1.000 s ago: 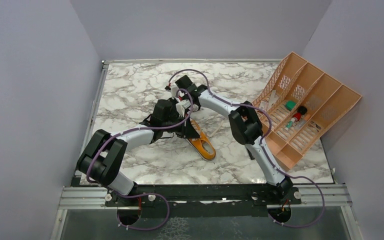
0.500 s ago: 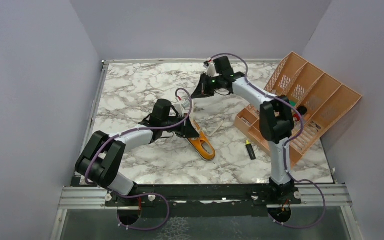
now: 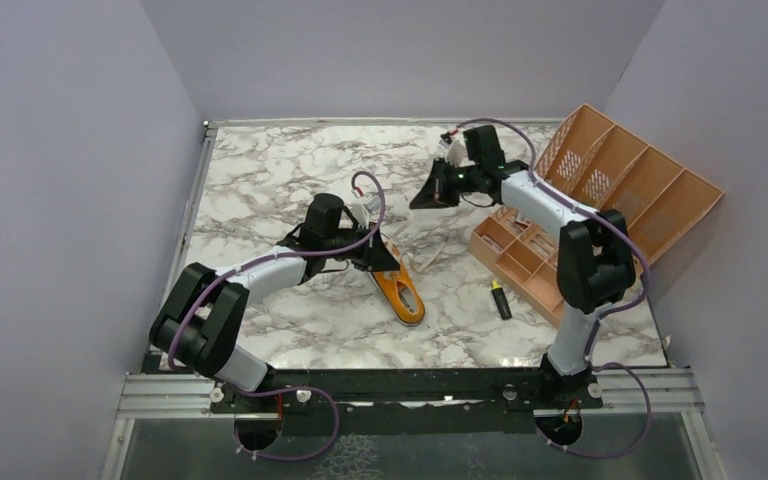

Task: Tie the shoes

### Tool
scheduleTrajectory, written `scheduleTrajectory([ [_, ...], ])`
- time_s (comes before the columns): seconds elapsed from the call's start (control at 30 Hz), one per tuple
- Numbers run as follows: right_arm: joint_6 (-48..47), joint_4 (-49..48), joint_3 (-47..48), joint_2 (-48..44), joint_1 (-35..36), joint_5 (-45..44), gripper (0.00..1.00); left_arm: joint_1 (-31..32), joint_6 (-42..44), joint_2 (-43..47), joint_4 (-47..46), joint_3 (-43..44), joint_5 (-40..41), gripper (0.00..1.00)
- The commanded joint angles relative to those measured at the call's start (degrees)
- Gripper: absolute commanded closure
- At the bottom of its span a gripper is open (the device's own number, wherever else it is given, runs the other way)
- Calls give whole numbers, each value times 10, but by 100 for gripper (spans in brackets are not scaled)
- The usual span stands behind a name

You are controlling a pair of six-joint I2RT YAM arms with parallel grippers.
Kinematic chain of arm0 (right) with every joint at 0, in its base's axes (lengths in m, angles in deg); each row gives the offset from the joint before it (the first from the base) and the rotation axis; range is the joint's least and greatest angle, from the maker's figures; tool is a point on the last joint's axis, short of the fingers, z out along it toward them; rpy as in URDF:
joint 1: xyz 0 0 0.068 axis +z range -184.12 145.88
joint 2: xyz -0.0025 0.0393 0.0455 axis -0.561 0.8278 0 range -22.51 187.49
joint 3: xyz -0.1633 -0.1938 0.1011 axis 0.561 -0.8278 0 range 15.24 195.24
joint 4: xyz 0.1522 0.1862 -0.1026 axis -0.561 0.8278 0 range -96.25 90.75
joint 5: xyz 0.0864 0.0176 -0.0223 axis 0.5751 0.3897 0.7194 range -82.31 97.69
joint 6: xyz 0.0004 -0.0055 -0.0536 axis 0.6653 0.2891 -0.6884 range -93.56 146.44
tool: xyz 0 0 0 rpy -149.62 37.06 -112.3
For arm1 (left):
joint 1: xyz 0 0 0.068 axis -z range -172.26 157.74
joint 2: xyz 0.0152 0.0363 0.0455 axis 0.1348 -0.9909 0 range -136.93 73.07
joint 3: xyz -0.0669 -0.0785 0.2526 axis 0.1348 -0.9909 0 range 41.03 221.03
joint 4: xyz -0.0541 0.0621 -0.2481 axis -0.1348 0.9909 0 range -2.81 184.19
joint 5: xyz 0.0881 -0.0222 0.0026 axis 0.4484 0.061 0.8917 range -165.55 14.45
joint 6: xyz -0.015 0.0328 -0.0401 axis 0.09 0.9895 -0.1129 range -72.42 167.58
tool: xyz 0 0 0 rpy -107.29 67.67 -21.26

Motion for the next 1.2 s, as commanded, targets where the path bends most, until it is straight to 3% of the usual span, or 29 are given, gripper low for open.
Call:
scheduleTrajectory([
  [0.0,30,-46,-80,-55,-56,54,99,3,23,5,23,30,-9,100],
  [0.13,-25,5,-92,-59,-83,94,99,2,25,8,28,28,-14,100],
  [0.23,-99,59,-88,-31,-80,188,99,2,17,14,16,22,-15,100],
  [0.33,-118,28,-110,-11,-71,251,99,2,6,13,-1,15,-18,100],
  [0.43,-103,-3,-95,18,-49,274,99,2,-2,11,-8,12,-20,100],
  [0.57,-123,78,-46,80,-19,278,99,2,-3,11,-9,14,-20,100],
  [0.67,-113,84,-55,104,-8,318,99,2,-5,10,-6,20,-14,100],
  [1.17,-109,89,-120,84,20,365,99,2,-42,-17,-41,17,4,100],
])
